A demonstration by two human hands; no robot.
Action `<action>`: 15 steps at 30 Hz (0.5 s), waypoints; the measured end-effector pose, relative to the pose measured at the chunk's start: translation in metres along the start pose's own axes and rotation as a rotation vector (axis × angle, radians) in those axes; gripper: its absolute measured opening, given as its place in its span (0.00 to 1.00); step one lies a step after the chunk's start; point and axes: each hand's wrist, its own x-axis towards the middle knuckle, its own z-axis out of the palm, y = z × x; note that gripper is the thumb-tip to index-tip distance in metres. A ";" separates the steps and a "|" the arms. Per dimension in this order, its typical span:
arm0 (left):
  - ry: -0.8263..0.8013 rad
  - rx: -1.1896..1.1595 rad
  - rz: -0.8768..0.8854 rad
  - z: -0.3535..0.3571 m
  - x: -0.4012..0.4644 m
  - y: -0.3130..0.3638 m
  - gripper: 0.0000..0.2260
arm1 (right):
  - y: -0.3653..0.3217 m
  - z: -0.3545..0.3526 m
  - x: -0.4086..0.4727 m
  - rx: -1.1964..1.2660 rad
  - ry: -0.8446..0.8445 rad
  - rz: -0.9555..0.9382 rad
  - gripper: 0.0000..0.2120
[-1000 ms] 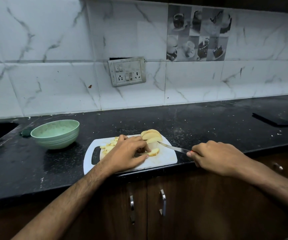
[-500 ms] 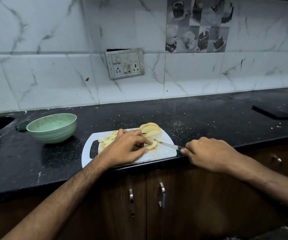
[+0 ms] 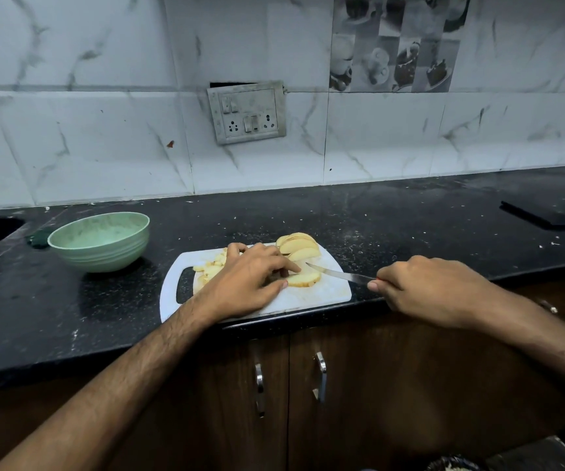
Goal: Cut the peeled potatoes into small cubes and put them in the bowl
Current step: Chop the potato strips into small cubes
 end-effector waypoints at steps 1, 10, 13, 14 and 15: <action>-0.024 -0.003 -0.012 0.000 0.002 -0.001 0.12 | 0.006 -0.003 -0.001 0.005 -0.022 -0.010 0.20; -0.228 0.006 0.013 -0.014 0.034 0.004 0.12 | 0.017 -0.001 -0.003 -0.043 0.018 -0.130 0.19; -0.250 -0.135 0.021 -0.010 0.032 0.001 0.12 | 0.012 0.006 0.005 -0.075 0.055 -0.159 0.17; -0.242 -0.159 0.022 -0.010 0.031 0.000 0.11 | 0.011 0.008 0.008 -0.087 0.066 -0.171 0.17; -0.234 -0.171 0.023 -0.009 0.030 -0.001 0.11 | 0.010 0.009 0.011 -0.096 0.073 -0.181 0.17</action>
